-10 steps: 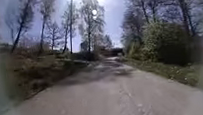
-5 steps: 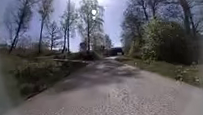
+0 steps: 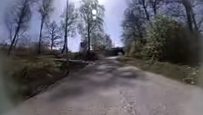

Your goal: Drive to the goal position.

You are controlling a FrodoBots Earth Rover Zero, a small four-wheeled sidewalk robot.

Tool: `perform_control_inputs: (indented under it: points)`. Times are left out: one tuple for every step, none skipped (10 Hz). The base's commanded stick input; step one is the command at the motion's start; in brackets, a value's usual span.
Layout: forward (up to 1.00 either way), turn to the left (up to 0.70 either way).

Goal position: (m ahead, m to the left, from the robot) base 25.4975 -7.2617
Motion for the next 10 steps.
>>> perform_control_inputs:
  points:
    - [0.7, 0.0]
    - [0.7, 0.0]
    - [0.7, 0.0]
    - [0.7, 0.0]
    - [0.7, 0.0]
    - [0.7, 0.0]
    - [0.7, 0.0]
    - [0.7, 0.0]
    - [0.7, 0.0]
    - [0.7, 0.0]
